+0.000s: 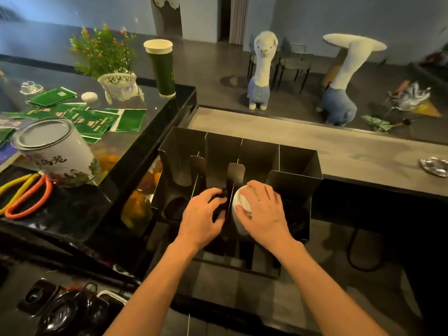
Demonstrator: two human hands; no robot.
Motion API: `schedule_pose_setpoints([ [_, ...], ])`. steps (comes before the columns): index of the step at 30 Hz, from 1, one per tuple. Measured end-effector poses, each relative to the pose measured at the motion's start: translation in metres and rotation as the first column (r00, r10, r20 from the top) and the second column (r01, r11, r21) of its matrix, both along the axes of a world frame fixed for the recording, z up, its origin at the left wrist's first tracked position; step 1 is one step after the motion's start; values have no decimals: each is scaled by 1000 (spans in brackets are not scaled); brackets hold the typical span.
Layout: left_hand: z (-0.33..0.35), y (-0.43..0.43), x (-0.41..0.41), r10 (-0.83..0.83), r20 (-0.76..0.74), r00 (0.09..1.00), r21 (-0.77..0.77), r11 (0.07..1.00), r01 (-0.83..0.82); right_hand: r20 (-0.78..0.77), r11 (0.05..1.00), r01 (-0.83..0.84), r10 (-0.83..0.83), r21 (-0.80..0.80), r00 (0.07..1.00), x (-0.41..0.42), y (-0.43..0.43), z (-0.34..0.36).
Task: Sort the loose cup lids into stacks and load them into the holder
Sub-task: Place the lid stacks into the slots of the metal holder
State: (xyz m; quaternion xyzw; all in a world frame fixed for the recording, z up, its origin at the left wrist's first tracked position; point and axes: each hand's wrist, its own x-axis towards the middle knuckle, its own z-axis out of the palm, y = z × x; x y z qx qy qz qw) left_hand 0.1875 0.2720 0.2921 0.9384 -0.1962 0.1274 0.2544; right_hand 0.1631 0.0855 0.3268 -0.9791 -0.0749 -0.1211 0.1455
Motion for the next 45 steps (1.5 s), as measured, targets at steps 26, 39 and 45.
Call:
schedule_pose_setpoints([
  [26, 19, -66, -9, -184, 75, 980, -135, 972, 193, 72, 992, 114, -118, 48, 990, -23, -67, 5],
  [39, 8, -76, -7, -141, 152, 978, -166, 972, 166, -204, 1000, 24, -25, -6, 979, -30, -86, -8],
  [45, 8, -86, -10, -150, 92, 984, 88, 986, 142, -222, 983, 99, -133, -157, 966, -40, -71, -25],
])
